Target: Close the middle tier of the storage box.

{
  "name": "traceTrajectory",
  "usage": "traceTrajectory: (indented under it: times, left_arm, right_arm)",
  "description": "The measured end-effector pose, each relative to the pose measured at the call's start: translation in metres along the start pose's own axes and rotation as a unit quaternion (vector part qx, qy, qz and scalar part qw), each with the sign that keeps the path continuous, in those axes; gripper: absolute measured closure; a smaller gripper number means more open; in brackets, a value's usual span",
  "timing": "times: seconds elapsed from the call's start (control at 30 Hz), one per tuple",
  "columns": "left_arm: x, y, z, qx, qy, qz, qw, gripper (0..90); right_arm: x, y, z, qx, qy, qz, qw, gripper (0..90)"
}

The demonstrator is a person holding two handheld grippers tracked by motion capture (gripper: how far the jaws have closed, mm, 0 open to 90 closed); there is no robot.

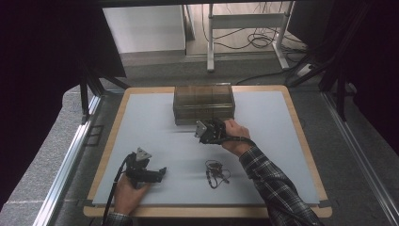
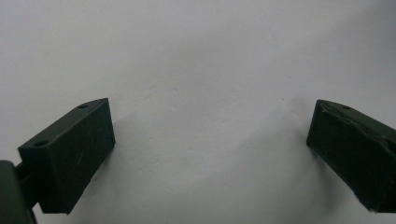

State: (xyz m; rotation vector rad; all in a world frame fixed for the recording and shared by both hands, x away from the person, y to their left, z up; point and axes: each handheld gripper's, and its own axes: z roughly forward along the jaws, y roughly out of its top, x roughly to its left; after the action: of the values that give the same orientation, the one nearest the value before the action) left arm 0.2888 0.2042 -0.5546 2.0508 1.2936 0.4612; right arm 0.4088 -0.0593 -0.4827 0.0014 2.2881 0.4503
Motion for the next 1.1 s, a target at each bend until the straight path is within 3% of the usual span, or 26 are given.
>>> traceTrajectory:
  times: [0.33, 0.6, 0.8, 0.97, 1.1]
  left_arm:
    - [0.000, 0.000, 0.000, 0.000, 0.000, 0.000, 1.0000, 1.3]
    - [0.000, 0.000, 0.000, 0.000, 0.000, 0.000, 1.0000, 1.3]
    - [0.000, 0.000, 0.000, 0.000, 0.000, 0.000, 1.0000, 1.3]
    - [0.000, 0.000, 0.000, 0.000, 0.000, 0.000, 1.0000, 1.3]
    - [0.000, 0.000, 0.000, 0.000, 0.000, 0.000, 1.0000, 1.3]
  right_arm:
    - [-0.010, -0.001, -0.003, -0.012, 0.042, 0.028, 0.9987, 58.5]
    - [-0.018, -0.005, -0.003, -0.007, 0.076, 0.041, 0.9963, 57.8]
    - [-0.026, -0.009, -0.002, -0.017, 0.108, 0.061, 0.9921, 57.1]
    - [-0.033, -0.010, -0.004, -0.025, 0.138, 0.083, 0.9866, 57.0]
    - [-0.038, -0.011, -0.003, -0.028, 0.151, 0.090, 0.9841, 57.0]
